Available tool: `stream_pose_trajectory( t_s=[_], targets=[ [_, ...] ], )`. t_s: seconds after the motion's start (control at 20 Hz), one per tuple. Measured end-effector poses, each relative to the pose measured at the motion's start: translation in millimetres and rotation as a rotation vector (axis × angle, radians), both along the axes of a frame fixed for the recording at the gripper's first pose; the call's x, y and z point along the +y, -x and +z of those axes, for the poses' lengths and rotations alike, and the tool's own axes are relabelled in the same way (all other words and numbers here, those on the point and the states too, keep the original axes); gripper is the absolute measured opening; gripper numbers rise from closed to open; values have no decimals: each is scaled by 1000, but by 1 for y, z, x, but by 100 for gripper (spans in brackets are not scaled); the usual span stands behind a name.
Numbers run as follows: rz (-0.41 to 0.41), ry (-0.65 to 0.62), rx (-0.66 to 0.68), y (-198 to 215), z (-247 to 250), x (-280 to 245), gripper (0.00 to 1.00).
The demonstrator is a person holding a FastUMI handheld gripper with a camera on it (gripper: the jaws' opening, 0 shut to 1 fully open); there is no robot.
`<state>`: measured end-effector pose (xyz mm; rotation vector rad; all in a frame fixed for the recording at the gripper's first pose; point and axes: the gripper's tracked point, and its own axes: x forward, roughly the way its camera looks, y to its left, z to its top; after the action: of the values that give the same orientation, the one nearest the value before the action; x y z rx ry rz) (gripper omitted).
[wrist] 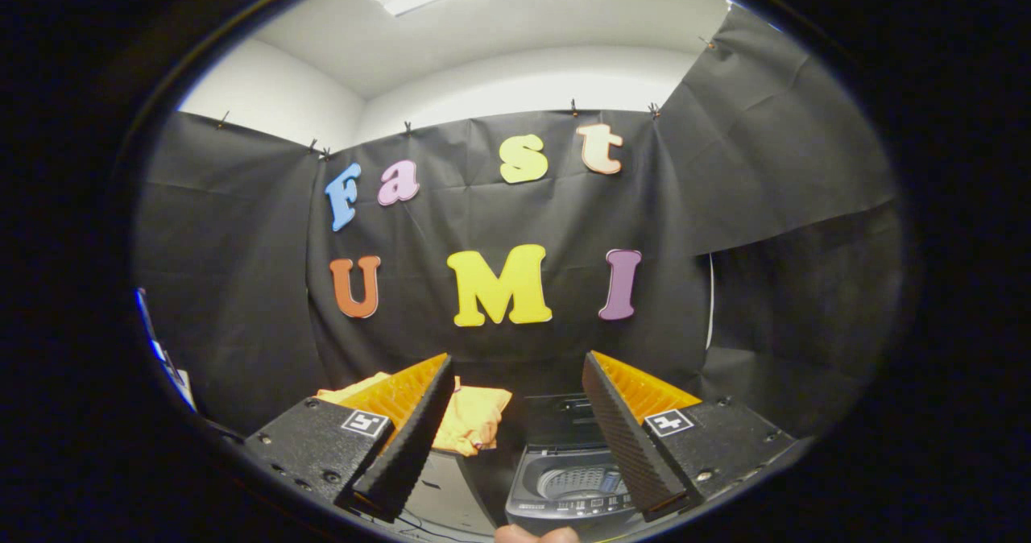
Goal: Put the clothes into the washing machine and then close the washing machine lid.
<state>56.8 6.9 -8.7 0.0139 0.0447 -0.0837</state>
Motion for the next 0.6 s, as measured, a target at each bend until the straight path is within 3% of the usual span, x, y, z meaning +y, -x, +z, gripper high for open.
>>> stream_pose_trajectory(
  t_s=[0.3, 0.6],
  targets=[
    [-23, 36, -11, -4, 4, 17, 100],
    [12, -2, 52, -20, -13, 49, 100]
  ],
)
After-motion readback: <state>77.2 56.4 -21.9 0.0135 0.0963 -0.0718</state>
